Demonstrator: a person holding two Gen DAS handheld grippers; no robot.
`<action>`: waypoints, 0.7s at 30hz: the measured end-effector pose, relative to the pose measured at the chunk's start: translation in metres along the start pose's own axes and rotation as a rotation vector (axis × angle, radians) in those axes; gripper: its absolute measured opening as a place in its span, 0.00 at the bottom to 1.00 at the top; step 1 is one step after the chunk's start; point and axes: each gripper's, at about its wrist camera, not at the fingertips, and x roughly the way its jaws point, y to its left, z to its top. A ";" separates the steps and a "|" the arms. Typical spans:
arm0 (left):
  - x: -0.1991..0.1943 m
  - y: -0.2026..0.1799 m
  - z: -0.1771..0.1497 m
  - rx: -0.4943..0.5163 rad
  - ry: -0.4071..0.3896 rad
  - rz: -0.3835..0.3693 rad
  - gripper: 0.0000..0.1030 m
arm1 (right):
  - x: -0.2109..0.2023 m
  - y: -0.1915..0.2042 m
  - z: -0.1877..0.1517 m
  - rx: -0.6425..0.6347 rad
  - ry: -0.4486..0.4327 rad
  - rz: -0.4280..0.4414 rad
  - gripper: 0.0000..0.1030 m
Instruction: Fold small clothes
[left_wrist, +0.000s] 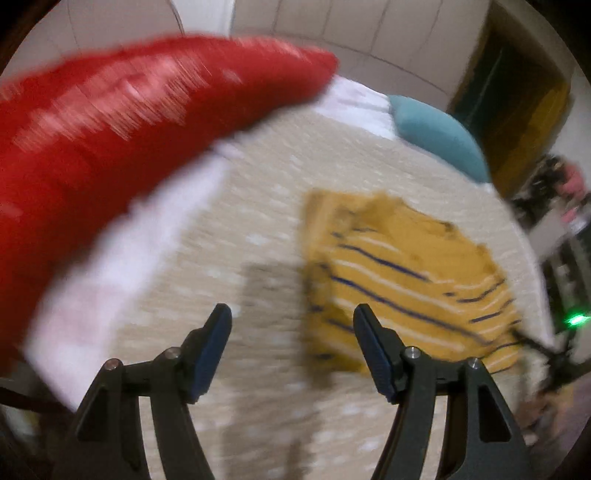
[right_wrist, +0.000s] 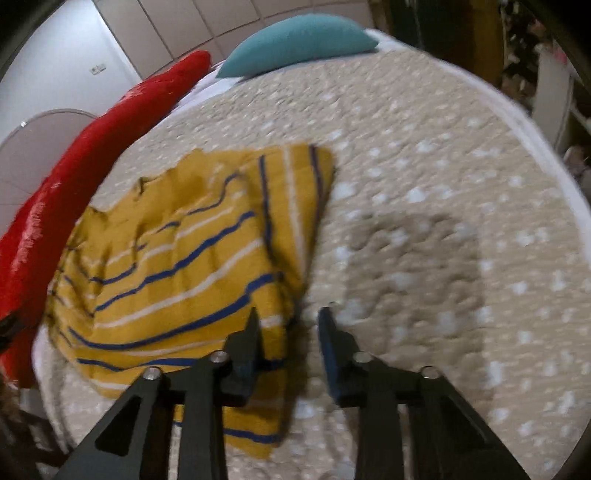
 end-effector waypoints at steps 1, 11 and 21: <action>-0.017 0.006 0.000 0.029 -0.036 0.075 0.66 | -0.005 0.003 -0.001 -0.016 -0.010 -0.016 0.41; -0.001 -0.001 0.001 0.011 -0.054 -0.026 0.81 | -0.054 0.015 -0.012 0.006 -0.125 0.071 0.44; 0.126 -0.042 -0.031 -0.054 0.032 -0.163 0.80 | -0.005 0.083 0.026 -0.084 -0.057 0.016 0.44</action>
